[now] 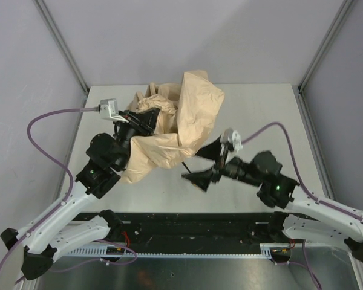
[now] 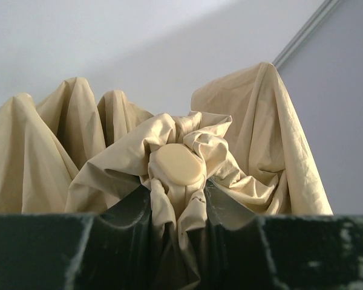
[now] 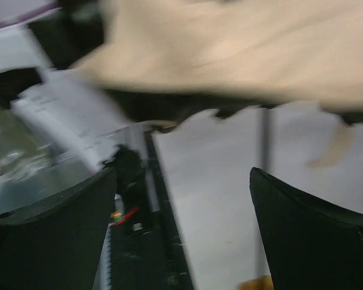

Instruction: Put away the umbrella

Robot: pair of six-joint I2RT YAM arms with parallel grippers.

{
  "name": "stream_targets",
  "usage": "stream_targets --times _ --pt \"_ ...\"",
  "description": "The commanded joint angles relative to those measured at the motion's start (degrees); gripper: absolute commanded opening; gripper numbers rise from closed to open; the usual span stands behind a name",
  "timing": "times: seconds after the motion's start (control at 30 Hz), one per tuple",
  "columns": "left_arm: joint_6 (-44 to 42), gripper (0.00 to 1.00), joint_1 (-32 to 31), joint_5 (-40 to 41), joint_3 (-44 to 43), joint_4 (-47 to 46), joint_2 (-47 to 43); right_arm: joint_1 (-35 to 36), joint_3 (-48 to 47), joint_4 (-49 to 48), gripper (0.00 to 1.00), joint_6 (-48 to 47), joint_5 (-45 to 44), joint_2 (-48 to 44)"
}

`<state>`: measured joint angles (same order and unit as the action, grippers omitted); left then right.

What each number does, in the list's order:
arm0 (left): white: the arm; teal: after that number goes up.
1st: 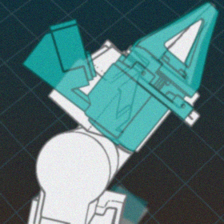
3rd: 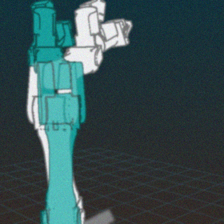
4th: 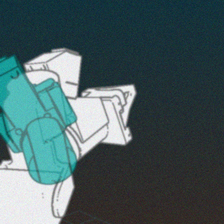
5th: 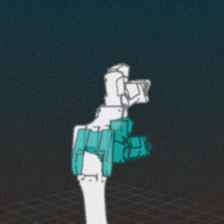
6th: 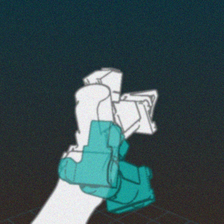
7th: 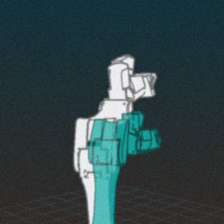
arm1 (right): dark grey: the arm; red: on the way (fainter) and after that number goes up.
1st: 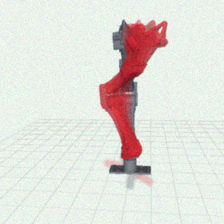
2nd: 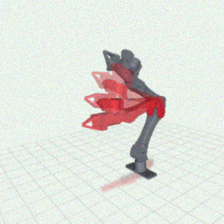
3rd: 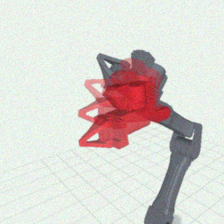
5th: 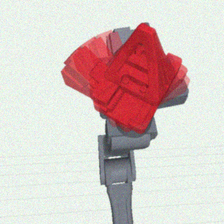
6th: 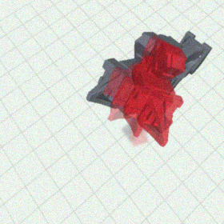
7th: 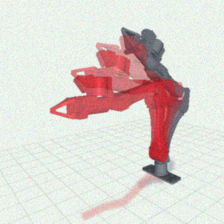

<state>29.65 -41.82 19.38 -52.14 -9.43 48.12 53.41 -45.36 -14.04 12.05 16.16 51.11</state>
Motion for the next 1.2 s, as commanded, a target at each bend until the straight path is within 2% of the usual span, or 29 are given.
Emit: stream_targets --times 0.0,0.13,0.23,0.33,0.4,0.5,0.53,0.63,0.67,0.7,0.77,0.8,0.83,0.9,0.97,1.03,1.17 --pt "-1.8 0.0 0.4 4.9 -1.7 -6.1 0.3 15.9 6.1 -11.8 0.96 2.6 -15.1 -4.9" --pt "0.1 0.0 0.4 3.7 -1.0 -6.9 0.7 20.2 7.9 -25.8 0.96 6.7 -24.0 -1.5" --pt "0.3 0.0 0.4 2.6 -0.2 -7.2 0.0 20.5 7.2 -35.3 0.95 9.5 -20.6 3.7" --pt "0.5 0.0 0.4 2.1 1.3 -7.5 -1.7 20.5 4.8 -37.4 0.94 13.6 -21.8 7.5" --pt "0.6 0.0 0.4 1.7 2.3 -7.6 -3.0 20.2 3.3 -37.4 0.91 15.6 -24.4 9.3" --pt "0.8 0.0 0.4 -0.2 4.0 -8.2 -4.7 18.3 1.9 -36.3 0.75 20.5 -29.1 11.3" --pt "0.9 0.0 0.4 -1.4 4.6 -8.7 -5.4 17.1 1.7 -36.5 0.66 22.2 -29.3 11.9" --pt "1.2 0.0 0.3 -5.9 7.7 -11.8 -7.9 12.7 0.5 -35.0 0.29 27.4 -27.4 14.2" --pt "1.3 0.0 0.4 -6.9 8.8 -13.0 -9.0 11.7 -0.1 -34.1 0.22 28.0 -25.9 14.9" --pt "1.4 0.0 0.4 -7.7 9.8 -14.1 -10.1 11.3 -0.4 -33.6 0.2 27.9 -25.2 15.5" --pt "1.5 0.0 0.4 -8.9 11.3 -16.2 -11.9 11.0 -0.6 -33.7 0.25 27.6 -23.0 16.6" --pt "1.5 0.0 0.4 -9.0 11.9 -16.9 -12.6 11.0 -0.6 -34.7 0.31 26.9 -20.6 16.9" --pt "1.3 0.0 0.4 -8.9 12.3 -17.5 -13.1 11.4 -0.6 -35.3 0.39 26.1 -17.9 16.8" --pt "0.4 0.0 0.3 -8.3 13.0 -18.3 -13.7 13.1 -0.4 -34.5 0.61 24.3 -14.8 15.8" --pt "-0.7 0.0 0.4 -7.8 13.4 -18.7 -14.1 15.5 0.7 -33.2 0.75 23.2 -14.0 13.4" --pt "-1.6 0.0 0.4 -6.9 13.6 -18.9 -14.2 18.3 2.5 -32.2 0.83 22.6 -16.9 10.6" --pt "-3.0 0.0 0.5 -5.7 13.8 -19.4 -14.0 20.6 4.6 -29.4 0.88 24.3 -22.8 5.4"
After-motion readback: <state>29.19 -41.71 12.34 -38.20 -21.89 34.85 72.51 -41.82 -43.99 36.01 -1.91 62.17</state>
